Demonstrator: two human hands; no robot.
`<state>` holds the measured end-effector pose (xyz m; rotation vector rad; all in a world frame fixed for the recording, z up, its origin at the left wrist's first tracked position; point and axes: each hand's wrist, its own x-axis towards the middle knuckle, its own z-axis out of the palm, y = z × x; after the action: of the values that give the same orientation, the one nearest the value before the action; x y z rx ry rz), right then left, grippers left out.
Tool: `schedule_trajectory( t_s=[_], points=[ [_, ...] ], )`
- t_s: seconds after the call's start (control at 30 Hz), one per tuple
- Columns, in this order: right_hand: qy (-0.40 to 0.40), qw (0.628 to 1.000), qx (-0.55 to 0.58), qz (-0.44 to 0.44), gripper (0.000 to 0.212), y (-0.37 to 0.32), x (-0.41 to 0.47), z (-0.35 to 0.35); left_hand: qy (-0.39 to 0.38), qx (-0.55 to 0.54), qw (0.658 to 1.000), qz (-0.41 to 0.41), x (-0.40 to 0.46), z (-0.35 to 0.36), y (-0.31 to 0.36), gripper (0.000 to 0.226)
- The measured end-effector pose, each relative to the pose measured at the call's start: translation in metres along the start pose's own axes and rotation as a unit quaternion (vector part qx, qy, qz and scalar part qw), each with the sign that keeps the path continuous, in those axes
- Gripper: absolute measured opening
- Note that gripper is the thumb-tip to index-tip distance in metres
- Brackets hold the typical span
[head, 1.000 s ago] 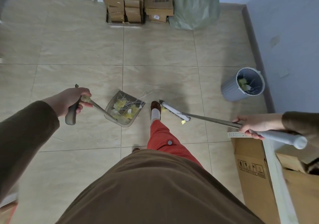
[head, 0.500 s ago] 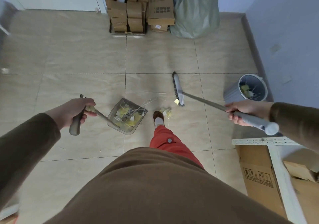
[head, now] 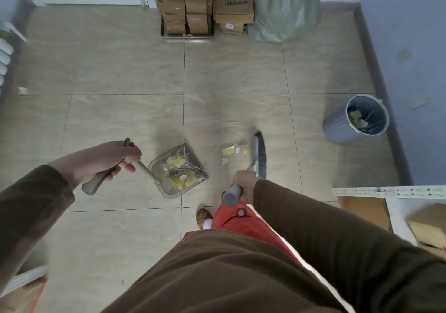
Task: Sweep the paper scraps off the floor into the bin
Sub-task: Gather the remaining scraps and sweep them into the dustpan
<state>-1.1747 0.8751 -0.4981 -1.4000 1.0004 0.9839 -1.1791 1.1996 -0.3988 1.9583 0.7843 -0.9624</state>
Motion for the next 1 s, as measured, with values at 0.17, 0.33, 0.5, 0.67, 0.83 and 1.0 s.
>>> schedule_trajectory(
  t_s=[0.17, 0.33, 0.5, 0.67, 0.83, 1.0],
  points=[
    [-0.037, 0.998, 0.059, -0.005, 0.043, -0.001, 0.012, 0.038, 0.006, -0.03, 1.0, -0.003, -0.001, 0.015, 0.0, 0.043],
    [-0.083, 0.994, 0.07, -0.012, 0.014, -0.026, -0.007, -0.008, 0.005, -0.039, 0.999, -0.004, 0.005, 0.027, 0.014, 0.028],
    [-0.062, 0.996, -0.014, -0.065, 0.022, -0.042, -0.026, -0.069, 0.006, -0.064, 0.998, -0.012, 0.013, 0.045, 0.042, 0.033],
    [0.008, 0.954, -0.264, -0.144, 0.041, -0.081, 0.027, -0.111, 0.015, -0.114, 0.993, -0.033, 0.024, 0.062, 0.072, 0.038],
    [-0.006, 0.876, -0.467, -0.121, 0.051, -0.101, 0.077, -0.107, 0.036, -0.186, 0.981, -0.04, 0.033, 0.083, 0.096, 0.018],
    [-0.085, 0.838, -0.534, -0.07, 0.046, -0.071, 0.037, -0.14, 0.052, -0.22, 0.974, -0.017, 0.043, 0.094, 0.117, 0.013]
  ],
)
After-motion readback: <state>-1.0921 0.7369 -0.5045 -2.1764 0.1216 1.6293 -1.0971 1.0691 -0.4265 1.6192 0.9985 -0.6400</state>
